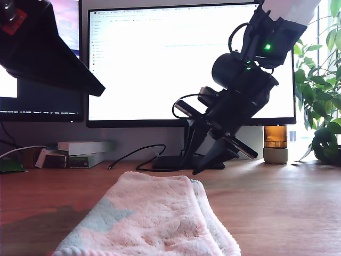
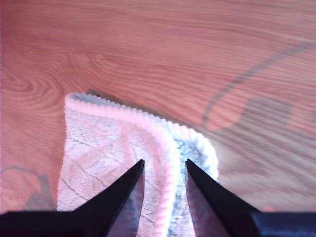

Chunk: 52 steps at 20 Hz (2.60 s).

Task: Fold the tea towel to a neat square and place it to the right

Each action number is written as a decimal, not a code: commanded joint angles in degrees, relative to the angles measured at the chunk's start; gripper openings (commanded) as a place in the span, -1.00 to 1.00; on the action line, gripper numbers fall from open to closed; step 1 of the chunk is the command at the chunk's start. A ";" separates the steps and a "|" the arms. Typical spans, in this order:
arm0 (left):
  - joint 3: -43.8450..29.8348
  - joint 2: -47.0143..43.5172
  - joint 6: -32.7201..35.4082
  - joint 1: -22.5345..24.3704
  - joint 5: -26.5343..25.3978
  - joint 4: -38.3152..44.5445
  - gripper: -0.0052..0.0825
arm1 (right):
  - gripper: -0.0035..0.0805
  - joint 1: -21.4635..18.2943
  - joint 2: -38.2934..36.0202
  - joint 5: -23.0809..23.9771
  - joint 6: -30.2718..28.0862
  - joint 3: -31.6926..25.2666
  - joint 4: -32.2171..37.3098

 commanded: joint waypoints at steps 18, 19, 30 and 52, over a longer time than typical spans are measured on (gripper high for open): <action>-0.81 -0.09 -0.37 -0.04 0.00 -0.31 -0.93 | -0.44 2.01 4.02 0.37 1.16 0.31 1.31; -0.81 -0.09 -0.37 -0.04 0.00 -0.31 -0.93 | -0.46 2.01 4.02 -0.20 1.31 0.31 1.31; -0.81 -0.09 -0.37 -0.04 -0.04 -1.31 -0.93 | -0.80 2.01 4.02 -2.43 1.29 0.79 0.11; -0.81 -0.09 -0.35 -0.02 -0.46 -1.62 -0.93 | -0.95 1.95 4.00 1.60 -3.30 6.58 -11.39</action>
